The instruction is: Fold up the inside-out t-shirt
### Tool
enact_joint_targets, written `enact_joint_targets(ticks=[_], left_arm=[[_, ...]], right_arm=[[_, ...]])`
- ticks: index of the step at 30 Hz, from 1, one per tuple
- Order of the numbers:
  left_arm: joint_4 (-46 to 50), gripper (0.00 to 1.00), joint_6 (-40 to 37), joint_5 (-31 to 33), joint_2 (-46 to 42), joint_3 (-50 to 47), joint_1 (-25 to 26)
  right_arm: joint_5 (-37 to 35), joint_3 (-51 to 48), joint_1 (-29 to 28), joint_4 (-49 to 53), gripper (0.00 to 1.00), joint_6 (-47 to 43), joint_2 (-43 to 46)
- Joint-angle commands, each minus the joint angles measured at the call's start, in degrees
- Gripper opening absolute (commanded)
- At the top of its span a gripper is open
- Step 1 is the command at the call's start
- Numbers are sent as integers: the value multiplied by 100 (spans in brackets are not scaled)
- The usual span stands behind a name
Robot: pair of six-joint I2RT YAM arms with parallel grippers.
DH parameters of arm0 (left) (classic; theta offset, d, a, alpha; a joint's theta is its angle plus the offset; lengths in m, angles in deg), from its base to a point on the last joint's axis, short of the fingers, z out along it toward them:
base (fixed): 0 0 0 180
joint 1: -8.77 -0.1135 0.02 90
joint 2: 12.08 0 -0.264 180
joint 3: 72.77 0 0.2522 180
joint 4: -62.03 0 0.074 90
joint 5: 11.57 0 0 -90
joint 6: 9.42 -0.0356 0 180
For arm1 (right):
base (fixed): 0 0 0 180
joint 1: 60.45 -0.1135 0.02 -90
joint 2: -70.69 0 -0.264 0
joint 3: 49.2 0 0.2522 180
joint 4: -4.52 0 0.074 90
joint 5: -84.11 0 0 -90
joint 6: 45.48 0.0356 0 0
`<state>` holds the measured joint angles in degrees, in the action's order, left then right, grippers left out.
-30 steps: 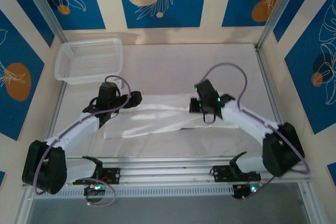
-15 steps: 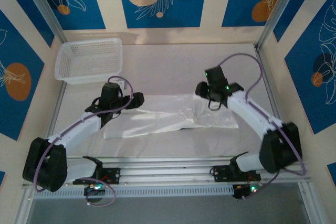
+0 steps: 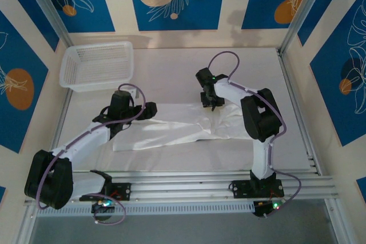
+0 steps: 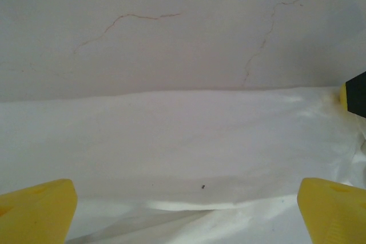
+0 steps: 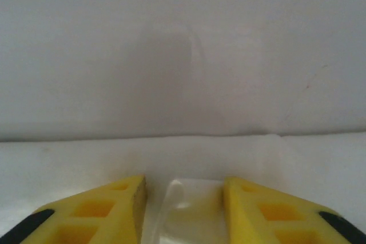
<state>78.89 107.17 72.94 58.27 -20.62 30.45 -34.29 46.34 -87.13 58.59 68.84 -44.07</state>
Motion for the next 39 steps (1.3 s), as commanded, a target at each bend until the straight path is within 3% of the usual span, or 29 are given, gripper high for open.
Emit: enact_joint_targets(ticks=[1,3,7,9,14,17,20,22,25,27,30,32,34,35,36,37,39], left_arm=[[159,99,-14,79,112,184,59],[174,99,-12,50,176,205,65],[139,99,4,8,247,206,71],[121,99,13,-12,278,213,80],[71,99,31,-39,322,235,96],[31,99,47,-41,324,242,122],[72,98,7,-5,331,300,138],[75,98,-28,31,358,305,137],[72,98,-72,-6,497,351,137],[53,97,-63,-101,612,403,153],[96,93,-84,-109,712,496,264],[142,83,-84,-64,788,550,349],[253,65,-53,62,900,650,439],[403,40,-48,167,1008,760,493],[686,3,-9,384,1154,925,542],[1011,0,37,573,1322,1141,580],[1723,0,88,948,1782,1631,644]], right_arm=[[-282,236,-39,163,20,-125,39],[-322,208,-56,141,10,-125,108],[-424,107,-101,195,7,-119,296],[-412,-2,-101,178,0,-100,491],[-454,-333,-101,174,0,-41,1073],[-596,-1022,-101,146,0,371,1849],[-551,-2467,-88,-70,0,1266,3046],[-9,-3515,83,-423,6,1779,3845],[1136,-4436,821,-726,30,2125,4661],[1662,-4401,1308,-630,34,2029,4980],[1679,-3796,1405,-523,37,1658,5165],[1650,-3345,1340,-649,38,1359,4901],[1800,-2923,1237,-793,31,1078,4357],[1901,-2702,1182,-842,18,956,4025],[1905,-2557,1105,-924,6,870,3716],[1933,-2471,1075,-997,0,821,3452],[2015,-2341,1094,-1111,0,806,2910]])
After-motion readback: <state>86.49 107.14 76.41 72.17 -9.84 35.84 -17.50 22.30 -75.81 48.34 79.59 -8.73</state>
